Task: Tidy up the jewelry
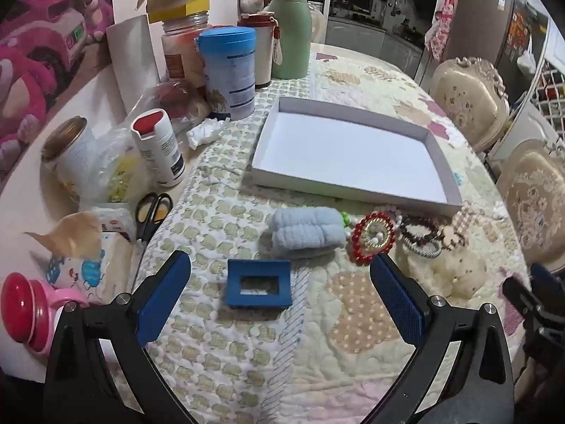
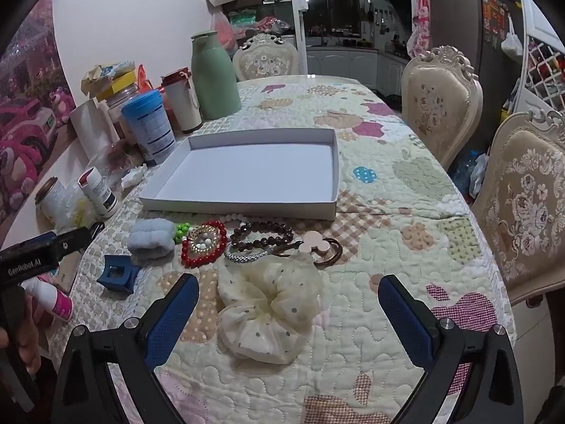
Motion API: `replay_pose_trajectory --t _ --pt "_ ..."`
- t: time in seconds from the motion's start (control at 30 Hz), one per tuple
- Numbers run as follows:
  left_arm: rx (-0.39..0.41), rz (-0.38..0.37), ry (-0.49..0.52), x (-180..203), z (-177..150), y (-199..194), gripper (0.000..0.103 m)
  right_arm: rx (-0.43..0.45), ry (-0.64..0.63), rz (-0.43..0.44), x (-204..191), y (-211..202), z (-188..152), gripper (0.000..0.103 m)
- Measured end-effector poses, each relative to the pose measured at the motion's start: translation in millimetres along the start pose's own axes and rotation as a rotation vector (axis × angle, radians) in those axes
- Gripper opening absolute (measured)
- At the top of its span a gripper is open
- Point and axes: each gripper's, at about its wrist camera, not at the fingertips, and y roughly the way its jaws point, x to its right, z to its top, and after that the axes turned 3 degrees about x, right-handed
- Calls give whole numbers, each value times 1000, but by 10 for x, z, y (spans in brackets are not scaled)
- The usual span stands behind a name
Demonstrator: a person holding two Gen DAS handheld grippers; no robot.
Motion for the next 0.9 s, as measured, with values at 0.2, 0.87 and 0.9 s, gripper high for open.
replay_pose_trajectory --t 0.2,0.87,0.9 --pt "3 14 20 80 -48 -11 102 -1 -34 18 -87 0 11 102" --pt "22 29 48 200 -57 -31 102 -69 -33 4 -119 9 29 102" --pt "21 28 48 200 -56 -30 102 -62 -32 7 -119 9 31 102"
